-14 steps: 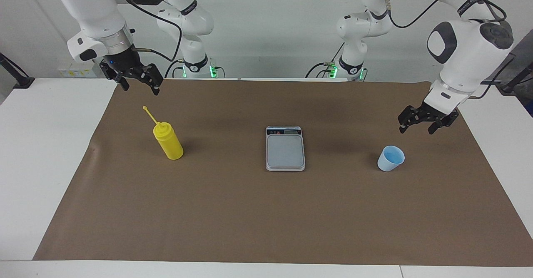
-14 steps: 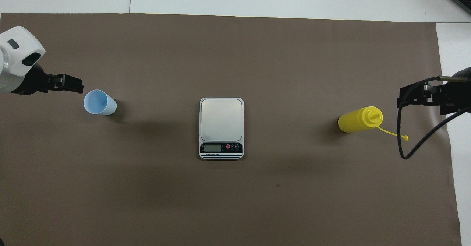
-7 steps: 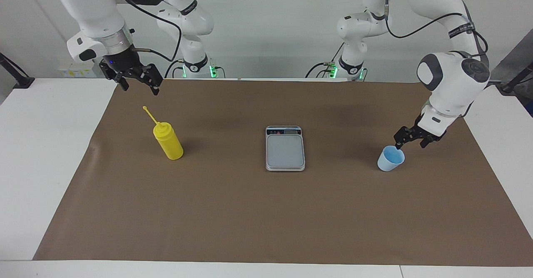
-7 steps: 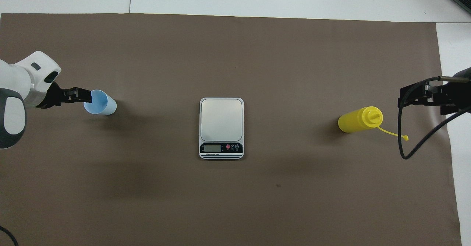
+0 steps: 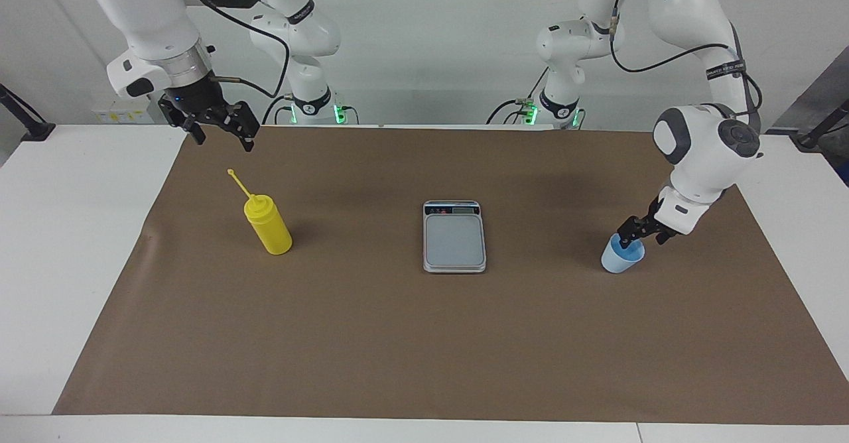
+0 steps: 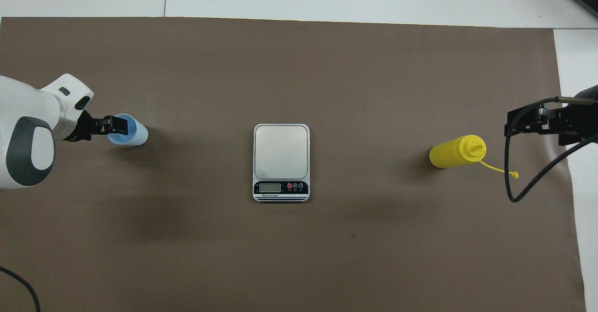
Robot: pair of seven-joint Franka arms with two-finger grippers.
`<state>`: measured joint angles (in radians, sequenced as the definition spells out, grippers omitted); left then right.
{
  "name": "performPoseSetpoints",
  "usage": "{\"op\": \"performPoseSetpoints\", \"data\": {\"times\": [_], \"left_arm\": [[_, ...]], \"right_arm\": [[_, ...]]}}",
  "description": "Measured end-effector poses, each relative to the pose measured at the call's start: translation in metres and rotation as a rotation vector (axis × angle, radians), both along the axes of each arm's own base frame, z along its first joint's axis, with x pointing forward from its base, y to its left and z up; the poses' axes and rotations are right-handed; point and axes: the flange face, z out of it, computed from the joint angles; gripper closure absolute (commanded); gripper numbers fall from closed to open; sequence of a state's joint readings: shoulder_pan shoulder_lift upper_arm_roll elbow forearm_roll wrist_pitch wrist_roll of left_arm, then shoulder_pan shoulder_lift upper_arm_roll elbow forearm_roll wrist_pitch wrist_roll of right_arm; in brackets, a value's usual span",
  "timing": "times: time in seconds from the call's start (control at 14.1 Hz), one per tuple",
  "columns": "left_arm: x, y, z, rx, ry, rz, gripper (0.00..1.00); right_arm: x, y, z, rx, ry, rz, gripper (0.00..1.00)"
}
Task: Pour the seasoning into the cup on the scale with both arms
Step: 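Reach the left gripper to the light blue cup and grasp it, then carry the blue cup onto the scale while the right gripper approaches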
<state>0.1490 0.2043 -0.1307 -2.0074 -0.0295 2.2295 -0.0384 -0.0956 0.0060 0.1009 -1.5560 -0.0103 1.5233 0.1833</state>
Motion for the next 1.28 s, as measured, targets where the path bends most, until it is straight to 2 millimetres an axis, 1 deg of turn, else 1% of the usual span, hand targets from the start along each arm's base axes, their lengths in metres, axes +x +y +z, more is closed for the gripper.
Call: {"op": "performPoseSetpoints", "data": {"times": [0.28,0.35,0.43,0.57,0.92,0.99,1.14,1.28], "left_arm": [[0.002,-0.001,-0.016,-0.004,0.012,-0.001,0.0],[0.002,-0.002,-0.02,-0.005,0.015,-0.003,0.15],[0.003,-0.004,-0.022,-0.006,0.017,-0.004,0.45],[0.003,-0.005,-0.024,-0.007,0.017,-0.005,1.0],[0.003,-0.004,-0.024,0.016,0.016,-0.026,1.0],[0.004,-0.005,-0.021,0.02,0.012,-0.032,1.0],[0.01,-0.009,-0.009,0.028,0.011,-0.045,1.0],[0.019,-0.01,0.014,0.031,0.015,-0.052,1.0]], "right_arm": [[0.0,0.002,0.0,0.0,0.0,0.004,0.0],[0.0,0.0,0.0,0.0,0.001,0.001,0.0],[0.0,-0.001,-0.001,0.0,0.003,-0.001,0.0],[-0.001,-0.001,-0.001,0.0,0.013,-0.001,0.0],[-0.004,-0.001,-0.004,0.0,0.031,-0.001,0.0],[-0.006,-0.001,-0.007,-0.001,0.039,-0.002,0.0],[-0.012,-0.001,-0.014,-0.002,0.059,0.013,0.0],[-0.018,-0.005,-0.021,0.0,0.068,0.054,0.0]]}}
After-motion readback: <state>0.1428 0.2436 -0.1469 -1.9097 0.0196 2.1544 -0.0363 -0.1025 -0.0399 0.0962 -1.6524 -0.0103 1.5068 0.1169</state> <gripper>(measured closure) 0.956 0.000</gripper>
